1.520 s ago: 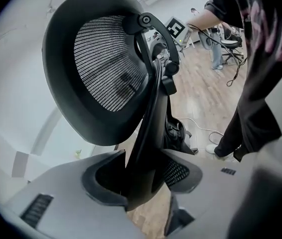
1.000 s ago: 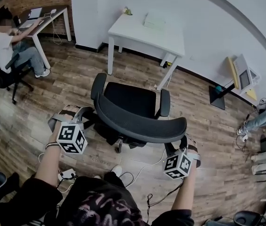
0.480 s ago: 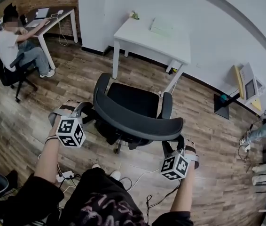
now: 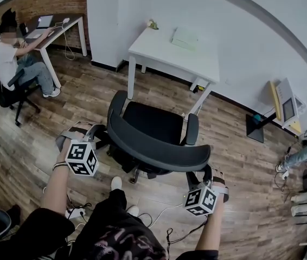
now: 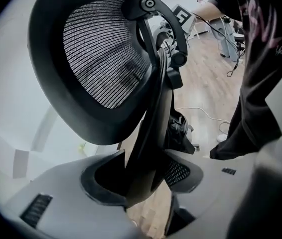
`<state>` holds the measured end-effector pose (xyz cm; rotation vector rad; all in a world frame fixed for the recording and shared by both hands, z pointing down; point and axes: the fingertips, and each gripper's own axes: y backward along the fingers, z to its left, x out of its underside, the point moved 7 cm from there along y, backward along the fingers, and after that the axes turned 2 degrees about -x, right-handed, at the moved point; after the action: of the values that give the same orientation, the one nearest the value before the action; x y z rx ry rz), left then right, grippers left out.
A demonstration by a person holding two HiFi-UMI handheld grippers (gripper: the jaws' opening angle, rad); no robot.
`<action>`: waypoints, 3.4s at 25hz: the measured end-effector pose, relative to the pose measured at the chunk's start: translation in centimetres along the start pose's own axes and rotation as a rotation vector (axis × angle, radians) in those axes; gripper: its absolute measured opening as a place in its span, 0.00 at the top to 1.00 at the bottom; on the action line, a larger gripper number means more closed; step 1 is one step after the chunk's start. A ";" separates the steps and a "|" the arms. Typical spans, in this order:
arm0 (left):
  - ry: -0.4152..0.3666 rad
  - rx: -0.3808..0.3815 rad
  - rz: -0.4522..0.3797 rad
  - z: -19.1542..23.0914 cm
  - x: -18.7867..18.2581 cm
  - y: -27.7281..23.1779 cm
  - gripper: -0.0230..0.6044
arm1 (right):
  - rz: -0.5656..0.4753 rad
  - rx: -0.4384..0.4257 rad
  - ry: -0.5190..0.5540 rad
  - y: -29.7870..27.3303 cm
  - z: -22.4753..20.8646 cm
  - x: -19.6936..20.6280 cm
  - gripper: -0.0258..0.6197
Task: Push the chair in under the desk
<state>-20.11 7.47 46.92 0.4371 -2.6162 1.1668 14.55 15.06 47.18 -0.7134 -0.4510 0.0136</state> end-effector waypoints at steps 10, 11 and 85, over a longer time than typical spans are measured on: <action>0.004 -0.011 -0.030 3.6 0.3 -3.6 0.59 | -0.014 0.041 -0.008 -3.5 -3.1 -0.1 0.60; 0.003 -0.014 -0.033 4.0 0.3 -4.0 0.59 | -0.013 0.044 -0.008 -3.9 -3.4 0.0 0.60; 0.016 -0.023 -0.025 38.9 0.5 -37.6 0.58 | -0.021 0.070 -0.012 -38.2 -35.7 0.0 0.59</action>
<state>-10.67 -45.81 47.39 0.4527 -2.6001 1.1260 23.64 -36.41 47.64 -0.6403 -0.4678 0.0140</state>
